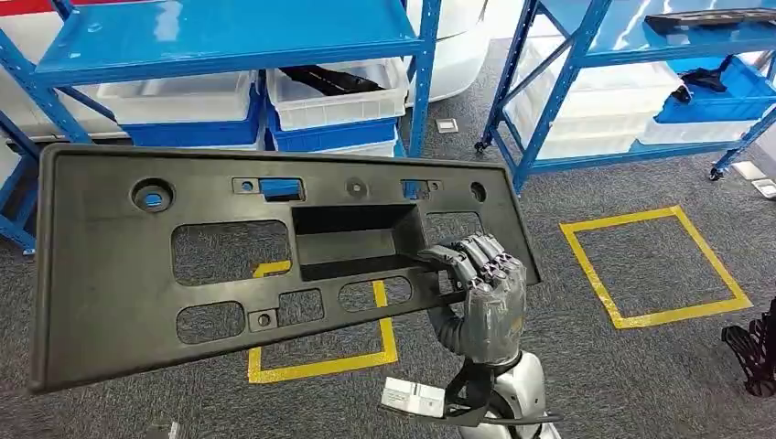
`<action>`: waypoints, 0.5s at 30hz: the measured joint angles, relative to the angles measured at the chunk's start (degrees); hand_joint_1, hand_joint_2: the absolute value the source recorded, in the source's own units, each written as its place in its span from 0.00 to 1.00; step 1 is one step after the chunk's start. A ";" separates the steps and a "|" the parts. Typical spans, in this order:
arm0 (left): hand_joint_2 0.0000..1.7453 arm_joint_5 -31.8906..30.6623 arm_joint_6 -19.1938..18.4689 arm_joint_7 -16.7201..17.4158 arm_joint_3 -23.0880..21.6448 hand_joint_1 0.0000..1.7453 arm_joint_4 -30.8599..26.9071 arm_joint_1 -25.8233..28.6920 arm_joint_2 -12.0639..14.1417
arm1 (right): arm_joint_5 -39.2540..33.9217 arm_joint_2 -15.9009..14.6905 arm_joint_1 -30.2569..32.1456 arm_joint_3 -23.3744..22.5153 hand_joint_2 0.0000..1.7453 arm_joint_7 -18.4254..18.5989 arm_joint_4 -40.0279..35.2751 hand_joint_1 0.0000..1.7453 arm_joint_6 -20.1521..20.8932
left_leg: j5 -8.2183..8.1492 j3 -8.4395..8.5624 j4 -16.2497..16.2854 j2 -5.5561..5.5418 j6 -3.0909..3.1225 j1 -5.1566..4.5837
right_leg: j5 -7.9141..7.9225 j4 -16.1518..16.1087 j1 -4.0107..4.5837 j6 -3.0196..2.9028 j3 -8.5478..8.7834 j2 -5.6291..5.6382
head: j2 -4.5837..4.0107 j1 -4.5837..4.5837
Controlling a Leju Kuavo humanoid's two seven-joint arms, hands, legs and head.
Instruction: Take the parts from the cabinet and place them on the table.
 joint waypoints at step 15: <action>1.00 0.00 -0.04 0.00 0.00 0.00 0.00 0.32 0.11 | 0.00 0.11 0.00 0.00 1.00 0.00 0.22 1.00 0.00 | -7.35 -2.86 13.55 -0.63 -2.87 0.39 | 4.46 -13.81 0.76 -4.15 4.46 0.04 | 0.00 -0.22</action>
